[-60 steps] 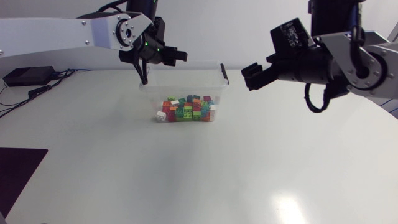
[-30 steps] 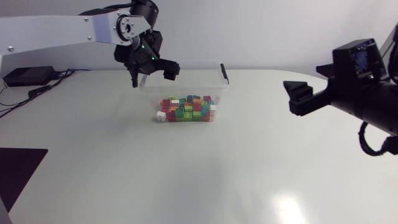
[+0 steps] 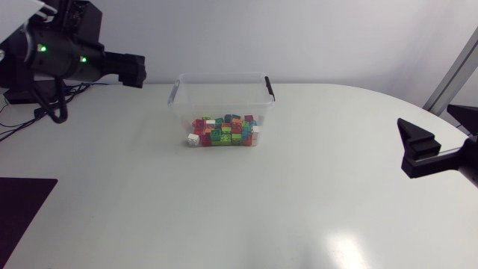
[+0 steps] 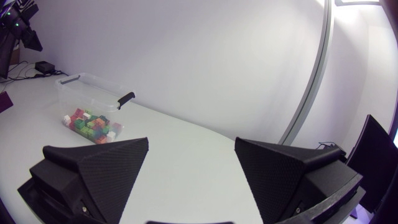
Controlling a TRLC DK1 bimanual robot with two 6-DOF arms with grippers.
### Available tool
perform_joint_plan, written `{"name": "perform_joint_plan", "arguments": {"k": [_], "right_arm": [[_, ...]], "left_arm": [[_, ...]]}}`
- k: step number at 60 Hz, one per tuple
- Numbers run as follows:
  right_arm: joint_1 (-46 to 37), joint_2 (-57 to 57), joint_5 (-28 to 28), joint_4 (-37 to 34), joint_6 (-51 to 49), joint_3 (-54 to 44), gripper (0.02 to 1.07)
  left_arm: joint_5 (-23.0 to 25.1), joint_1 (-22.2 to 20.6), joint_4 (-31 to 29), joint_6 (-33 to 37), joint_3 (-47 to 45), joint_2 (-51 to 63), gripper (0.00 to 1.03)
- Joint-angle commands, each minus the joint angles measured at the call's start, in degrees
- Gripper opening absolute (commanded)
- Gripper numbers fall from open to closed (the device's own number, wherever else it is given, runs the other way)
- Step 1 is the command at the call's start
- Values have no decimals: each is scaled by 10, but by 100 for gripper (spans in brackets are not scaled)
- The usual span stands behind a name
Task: Place the duplo bricks in the container
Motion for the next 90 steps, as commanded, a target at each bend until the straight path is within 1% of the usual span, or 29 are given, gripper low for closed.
{"name": "perform_joint_plan", "arguments": {"k": [1,10,23,37,57,67,79,82,86,90], "right_arm": [[-5,-36,6,-15,-13,-22,102],[-8,-100,15,-32,-13,-50,102],[-27,-183,24,-51,-13,-89,102],[-41,-242,24,-67,-14,-115,102],[-64,-245,24,-51,14,-153,102],[-67,-245,24,-48,20,-160,102],[-65,-245,24,-37,44,-175,102],[-65,-245,24,-30,51,-180,102],[-63,-245,22,-22,51,-188,102],[-63,-245,16,-12,58,-195,102]], "left_arm": [[1,7,3,5,-48,-58,100],[1,22,5,8,-112,-163,99],[0,24,15,4,-193,-288,99],[1,24,13,-3,-259,-405,99],[1,26,-22,-20,-353,-578,96],[1,32,-36,-20,-387,-641,96],[1,31,-24,-6,-436,-714,96],[0,32,-15,9,-462,-737,96],[0,33,-8,21,-481,-739,96],[6,40,12,20,-498,-739,96]]}}
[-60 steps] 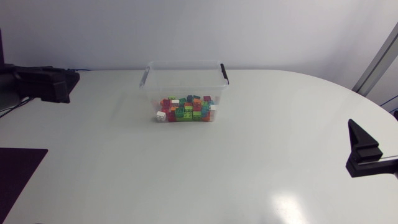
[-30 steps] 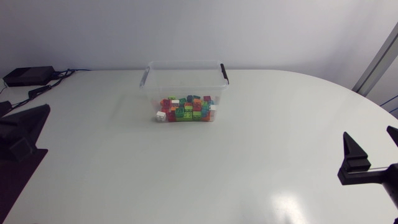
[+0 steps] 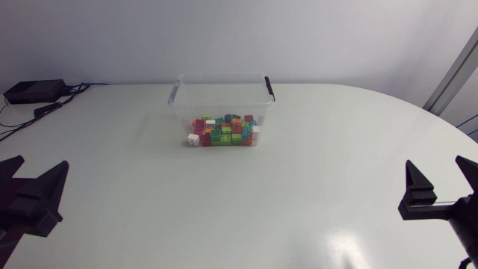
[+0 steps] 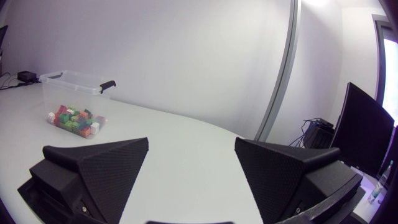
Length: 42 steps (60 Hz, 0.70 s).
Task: Place the duplo bricks in the container
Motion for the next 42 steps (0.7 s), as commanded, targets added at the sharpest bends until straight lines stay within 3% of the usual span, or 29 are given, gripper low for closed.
{"name": "perform_joint_plan", "arguments": {"k": [1,42], "right_arm": [[-1,-4,-5,18,21,-21,102],[-5,-1,-78,126,119,-107,102]], "left_arm": [[7,11,25,10,-29,-5,96],[80,98,255,-26,-207,0,96]]}}
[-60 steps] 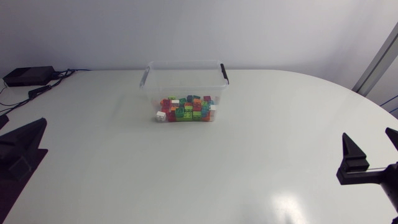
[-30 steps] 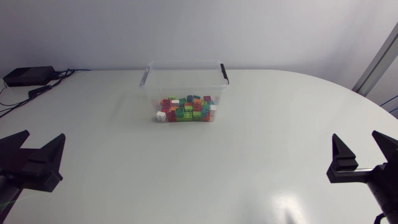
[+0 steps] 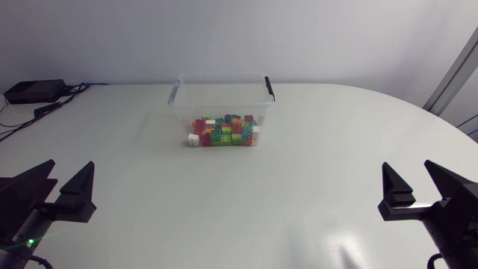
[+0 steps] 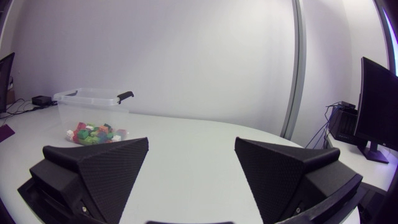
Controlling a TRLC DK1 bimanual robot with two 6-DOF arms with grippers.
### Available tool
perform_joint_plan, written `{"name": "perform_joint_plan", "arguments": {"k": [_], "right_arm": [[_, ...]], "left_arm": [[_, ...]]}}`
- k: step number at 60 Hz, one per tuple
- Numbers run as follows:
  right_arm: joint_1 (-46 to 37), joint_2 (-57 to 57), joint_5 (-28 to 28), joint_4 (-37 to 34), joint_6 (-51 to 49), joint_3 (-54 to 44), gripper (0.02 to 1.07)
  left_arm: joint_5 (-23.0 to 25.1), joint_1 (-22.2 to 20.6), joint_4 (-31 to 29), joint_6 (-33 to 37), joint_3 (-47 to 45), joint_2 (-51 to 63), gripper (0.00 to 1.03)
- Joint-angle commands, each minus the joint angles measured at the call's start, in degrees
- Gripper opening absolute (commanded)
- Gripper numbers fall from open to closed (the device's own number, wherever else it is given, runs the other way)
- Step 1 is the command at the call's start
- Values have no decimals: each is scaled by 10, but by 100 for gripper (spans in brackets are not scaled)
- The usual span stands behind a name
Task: Place the duplo bricks in the container
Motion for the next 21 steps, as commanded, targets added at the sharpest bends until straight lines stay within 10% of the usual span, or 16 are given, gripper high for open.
{"name": "perform_joint_plan", "arguments": {"k": [1,21], "right_arm": [[-5,-1,-7,17,26,-22,102],[-5,0,-15,29,37,-32,102]], "left_arm": [[9,12,26,-12,-29,1,96],[17,22,51,-16,-49,1,96]]}}
